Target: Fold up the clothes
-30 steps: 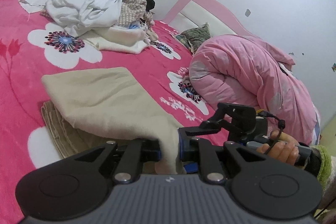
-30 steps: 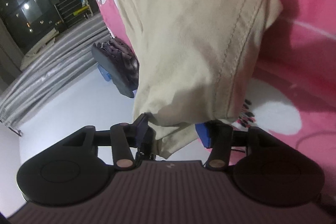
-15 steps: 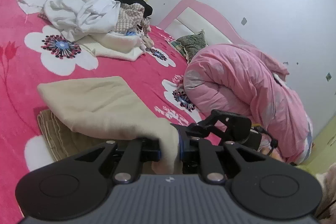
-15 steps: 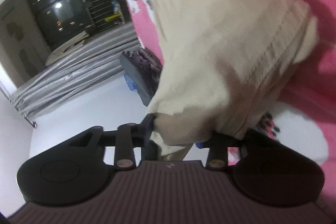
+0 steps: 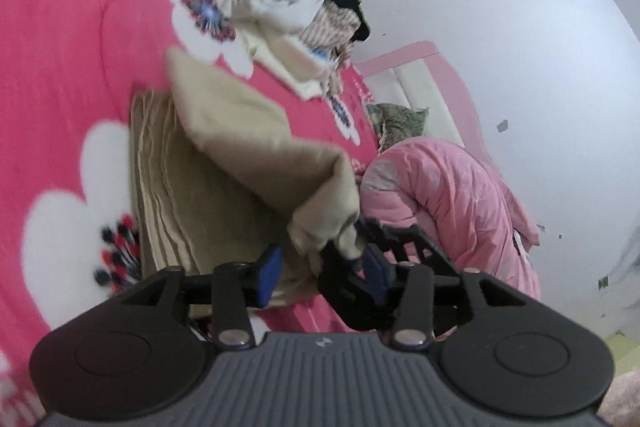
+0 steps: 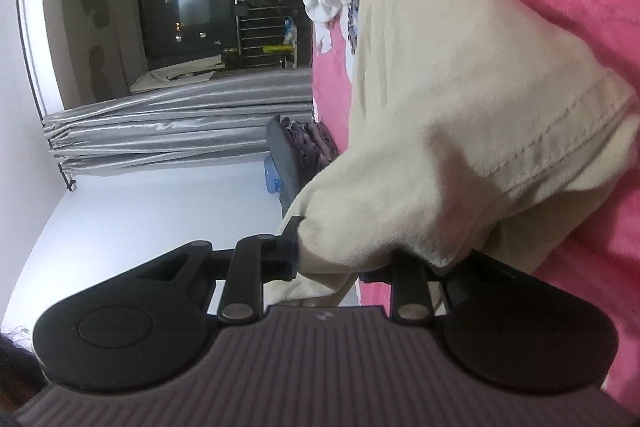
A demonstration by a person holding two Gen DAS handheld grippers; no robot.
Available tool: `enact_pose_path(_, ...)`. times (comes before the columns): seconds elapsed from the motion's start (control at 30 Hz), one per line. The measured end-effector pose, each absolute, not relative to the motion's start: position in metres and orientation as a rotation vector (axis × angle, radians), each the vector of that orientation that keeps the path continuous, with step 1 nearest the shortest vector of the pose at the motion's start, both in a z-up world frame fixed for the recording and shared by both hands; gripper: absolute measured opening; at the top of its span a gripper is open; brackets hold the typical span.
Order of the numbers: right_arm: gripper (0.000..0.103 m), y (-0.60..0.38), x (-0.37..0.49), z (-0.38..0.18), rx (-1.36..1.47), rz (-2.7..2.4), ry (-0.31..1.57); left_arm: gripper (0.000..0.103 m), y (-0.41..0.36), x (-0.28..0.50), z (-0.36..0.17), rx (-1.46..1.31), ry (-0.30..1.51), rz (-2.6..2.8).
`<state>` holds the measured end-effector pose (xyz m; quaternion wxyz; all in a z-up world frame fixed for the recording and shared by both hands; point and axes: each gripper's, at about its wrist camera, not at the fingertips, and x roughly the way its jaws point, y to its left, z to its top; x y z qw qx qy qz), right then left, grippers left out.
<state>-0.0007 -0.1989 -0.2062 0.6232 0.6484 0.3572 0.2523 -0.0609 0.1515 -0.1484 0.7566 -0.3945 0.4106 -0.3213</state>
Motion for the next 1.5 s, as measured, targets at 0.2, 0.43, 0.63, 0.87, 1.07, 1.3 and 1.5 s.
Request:
enact_pose_path(0.2,0.025,-0.194,0.000,-0.197,1.411,0.589,0.774,0.052,0.133,-0.043,-0.153,-0.937,0.895,-0.671)
enact_pose_path(0.43,0.025,-0.189,-0.003,-0.194,1.329,0.648,0.706,0.048,0.137,-0.035,-0.153,-0.978,0.869,-0.572)
enact_pose_path(0.63,0.026,-0.195,0.000,-0.207,1.325,0.639,0.801,0.019,0.129,-0.037,-0.161,-0.896,0.837,-0.535)
enact_pose_path(0.87,0.037,-0.223,-0.014,-0.217,1.534,0.594,0.966,0.017,0.134,-0.042,-0.168,-0.815,0.830,-0.514)
enact_pose_path(1.07,0.039,-0.235,-0.028,-0.227,1.703,0.549,1.044,0.017,0.132,-0.044,-0.163,-0.769,0.819,-0.528)
enact_pose_path(1.3,0.039,-0.209,-0.021,-0.189,1.267,0.579,1.071,0.015,0.131,-0.039,-0.149,-0.805,0.810,-0.549)
enact_pose_path(1.5,0.022,-0.150,-0.042,-0.108,0.426,0.681,0.821,0.015,0.126,-0.033,-0.137,-0.788,0.800,-0.566)
